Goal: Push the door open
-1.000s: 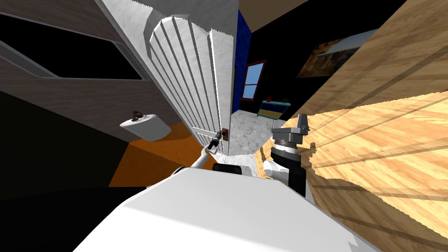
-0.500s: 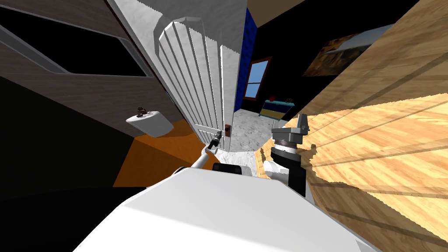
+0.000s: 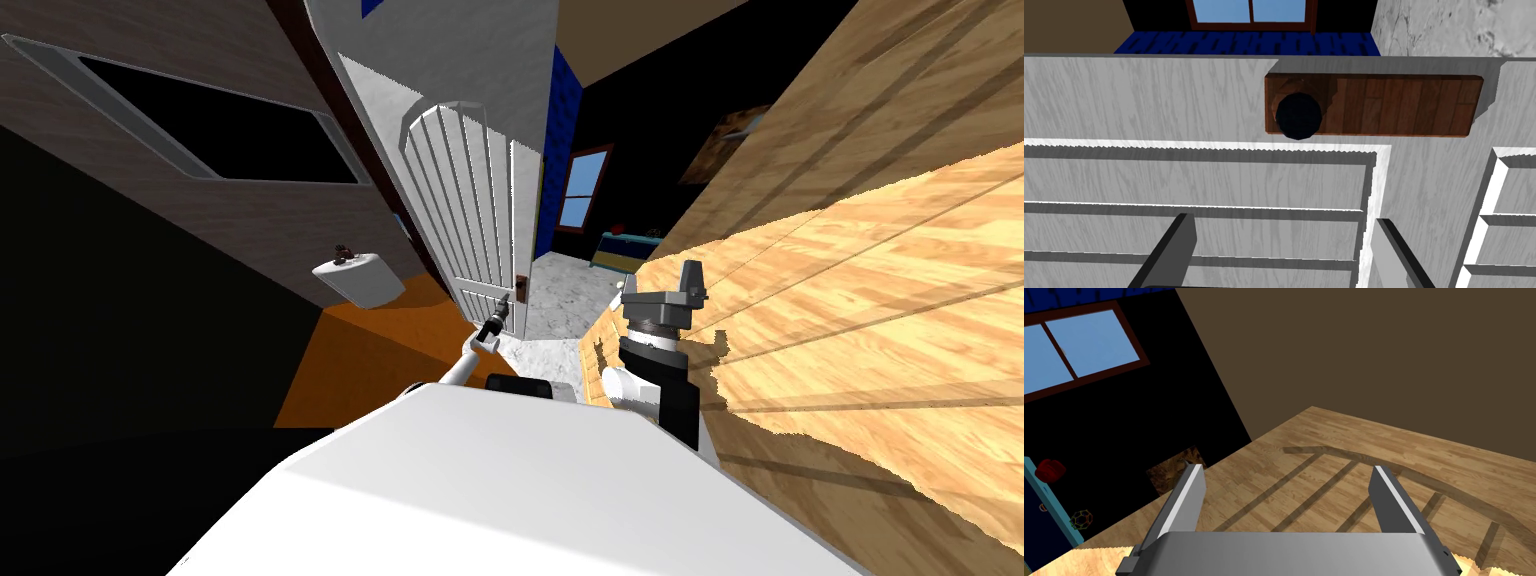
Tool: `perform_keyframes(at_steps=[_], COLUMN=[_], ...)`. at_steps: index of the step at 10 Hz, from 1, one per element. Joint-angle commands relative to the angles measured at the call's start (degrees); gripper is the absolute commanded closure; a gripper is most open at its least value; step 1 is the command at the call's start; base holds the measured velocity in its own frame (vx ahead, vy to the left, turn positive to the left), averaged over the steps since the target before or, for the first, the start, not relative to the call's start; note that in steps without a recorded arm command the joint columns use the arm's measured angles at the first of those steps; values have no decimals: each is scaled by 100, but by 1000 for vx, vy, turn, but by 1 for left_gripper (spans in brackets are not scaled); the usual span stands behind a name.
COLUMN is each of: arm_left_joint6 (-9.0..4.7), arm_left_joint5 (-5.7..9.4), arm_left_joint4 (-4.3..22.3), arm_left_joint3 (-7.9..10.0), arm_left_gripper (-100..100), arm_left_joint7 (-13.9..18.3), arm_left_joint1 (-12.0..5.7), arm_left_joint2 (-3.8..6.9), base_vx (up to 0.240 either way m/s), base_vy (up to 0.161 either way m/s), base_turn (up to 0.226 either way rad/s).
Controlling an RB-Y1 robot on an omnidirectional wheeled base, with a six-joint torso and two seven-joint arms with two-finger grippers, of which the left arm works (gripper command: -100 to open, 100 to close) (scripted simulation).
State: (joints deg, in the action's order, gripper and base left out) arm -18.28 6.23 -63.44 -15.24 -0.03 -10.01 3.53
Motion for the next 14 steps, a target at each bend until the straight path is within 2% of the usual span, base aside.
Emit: perform_keyframes(at_steps=[1,5,11,12,14], arm_left_joint6=[-24,-89,-164,-164,-164], arm_left_joint5=[-2,-8,-15,-15,-15], arm_left_joint4=[24,87,163,163,163], arm_left_joint3=[21,77,141,141,141], arm_left_gripper=[-100,-100,-100,100,100], arm_left_joint7=[-8,-29,-52,-52,-52], arm_left_joint1=[-9,-34,-64,-64,-64], arm_left_joint2=[20,31,-23,-23,-23], base_vx=[76,203,169,-13,-28], base_vy=[-39,-61,-59,2,10], base_turn=[-32,-19,-19,4,-8])
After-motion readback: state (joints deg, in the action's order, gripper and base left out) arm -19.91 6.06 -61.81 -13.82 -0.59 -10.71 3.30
